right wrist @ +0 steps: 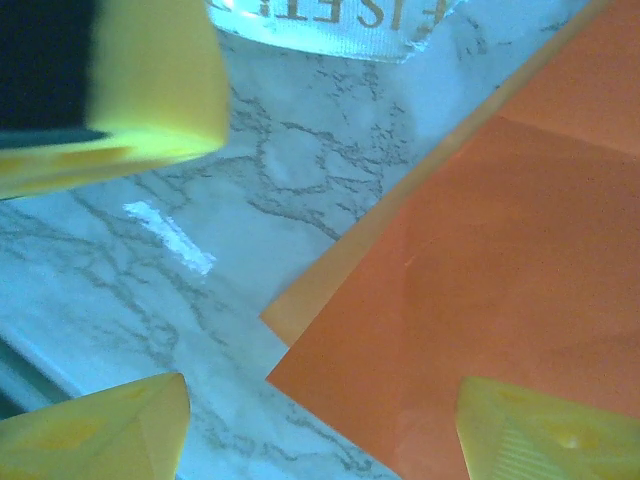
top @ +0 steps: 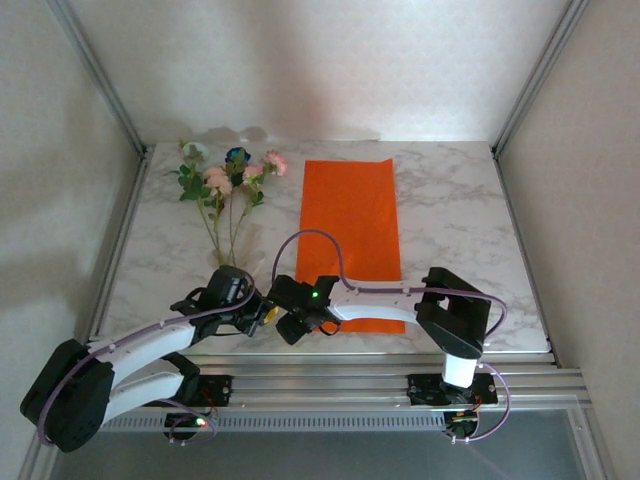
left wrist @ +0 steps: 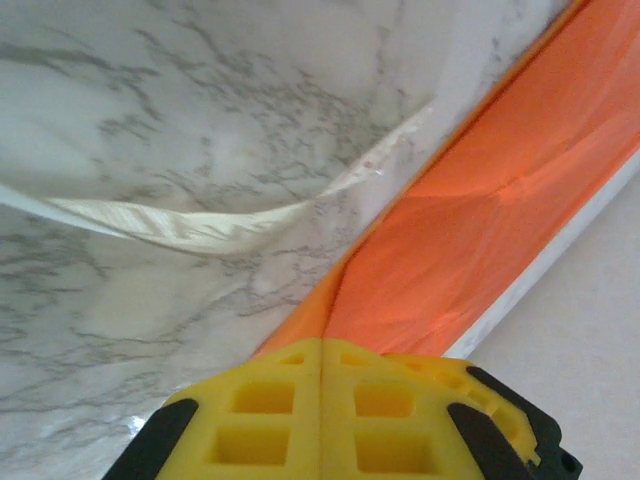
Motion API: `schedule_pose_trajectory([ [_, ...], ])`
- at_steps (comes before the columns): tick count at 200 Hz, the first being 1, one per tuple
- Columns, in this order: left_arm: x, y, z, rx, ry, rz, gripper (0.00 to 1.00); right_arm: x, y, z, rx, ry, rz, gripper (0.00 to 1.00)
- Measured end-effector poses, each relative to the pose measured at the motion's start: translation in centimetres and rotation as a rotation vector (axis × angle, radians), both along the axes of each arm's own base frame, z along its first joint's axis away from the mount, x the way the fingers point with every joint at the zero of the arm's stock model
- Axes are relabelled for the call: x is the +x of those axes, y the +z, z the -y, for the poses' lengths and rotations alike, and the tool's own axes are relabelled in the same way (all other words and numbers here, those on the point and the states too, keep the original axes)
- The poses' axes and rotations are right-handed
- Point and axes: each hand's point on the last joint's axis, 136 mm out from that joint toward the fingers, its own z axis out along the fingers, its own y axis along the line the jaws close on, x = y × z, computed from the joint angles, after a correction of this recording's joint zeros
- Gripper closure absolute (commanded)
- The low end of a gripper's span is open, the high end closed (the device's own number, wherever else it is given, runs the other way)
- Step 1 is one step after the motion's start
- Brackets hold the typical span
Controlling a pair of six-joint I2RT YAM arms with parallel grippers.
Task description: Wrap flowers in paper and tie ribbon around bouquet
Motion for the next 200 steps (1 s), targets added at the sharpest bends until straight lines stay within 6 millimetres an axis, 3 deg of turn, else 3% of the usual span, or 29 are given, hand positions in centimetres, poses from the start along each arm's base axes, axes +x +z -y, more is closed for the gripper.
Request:
schedule_pose_trajectory([
  [37, -0.9, -1.4, -0.3, 0.008, -0.006, -0.040, 1.00, 0.6, -1.3, -0.1, -0.061, 0.006, 0.015, 0.37],
  [80, -0.9, -1.7, 0.2, -0.011, -0.028, -0.055, 1.00, 0.9, -2.0, 0.1, -0.088, -0.011, 0.022, 0.75],
  [132, -1.3, -2.4, 1.1, -0.033, -0.071, -0.090, 1.00, 1.3, -2.2, 0.6, -0.063, -0.062, 0.000, 0.99],
  [200, 0.6, -0.2, 4.3, -0.122, -0.111, -0.048, 1.00, 2.3, -2.1, 1.5, 0.116, -0.182, -0.141, 1.00],
])
